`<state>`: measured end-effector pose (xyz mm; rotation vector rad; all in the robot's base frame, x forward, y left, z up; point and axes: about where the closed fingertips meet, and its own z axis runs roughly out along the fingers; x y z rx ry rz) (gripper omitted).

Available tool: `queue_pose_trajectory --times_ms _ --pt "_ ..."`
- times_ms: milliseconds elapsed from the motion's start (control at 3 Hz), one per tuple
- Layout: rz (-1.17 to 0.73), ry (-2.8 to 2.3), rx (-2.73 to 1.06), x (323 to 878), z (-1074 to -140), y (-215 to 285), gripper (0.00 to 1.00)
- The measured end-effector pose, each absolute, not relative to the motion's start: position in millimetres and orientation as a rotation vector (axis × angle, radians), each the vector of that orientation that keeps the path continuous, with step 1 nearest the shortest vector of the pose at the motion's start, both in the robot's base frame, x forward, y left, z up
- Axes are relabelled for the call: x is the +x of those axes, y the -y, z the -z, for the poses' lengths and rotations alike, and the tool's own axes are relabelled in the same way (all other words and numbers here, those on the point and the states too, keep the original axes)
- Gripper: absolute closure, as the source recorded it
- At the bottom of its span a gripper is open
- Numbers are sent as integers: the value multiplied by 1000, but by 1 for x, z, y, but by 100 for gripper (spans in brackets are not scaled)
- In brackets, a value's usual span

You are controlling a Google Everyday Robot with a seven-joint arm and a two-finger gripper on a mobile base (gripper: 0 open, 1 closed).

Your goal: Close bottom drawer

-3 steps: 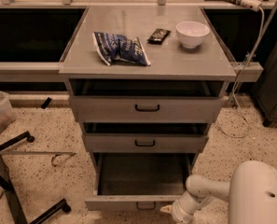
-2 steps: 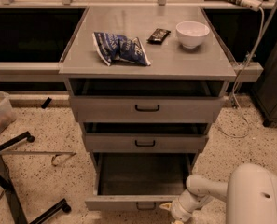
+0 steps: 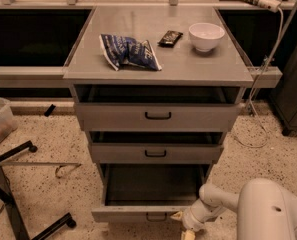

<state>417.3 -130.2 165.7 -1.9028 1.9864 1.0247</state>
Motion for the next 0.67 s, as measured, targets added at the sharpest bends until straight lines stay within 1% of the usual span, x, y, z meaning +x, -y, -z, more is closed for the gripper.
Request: queue_pose_trajectory --times_ms 333,667 --pt "-1012 -1952 -1896 451 -156 106 0" --pt "-1012 -1952 -1896 451 -156 106 0"
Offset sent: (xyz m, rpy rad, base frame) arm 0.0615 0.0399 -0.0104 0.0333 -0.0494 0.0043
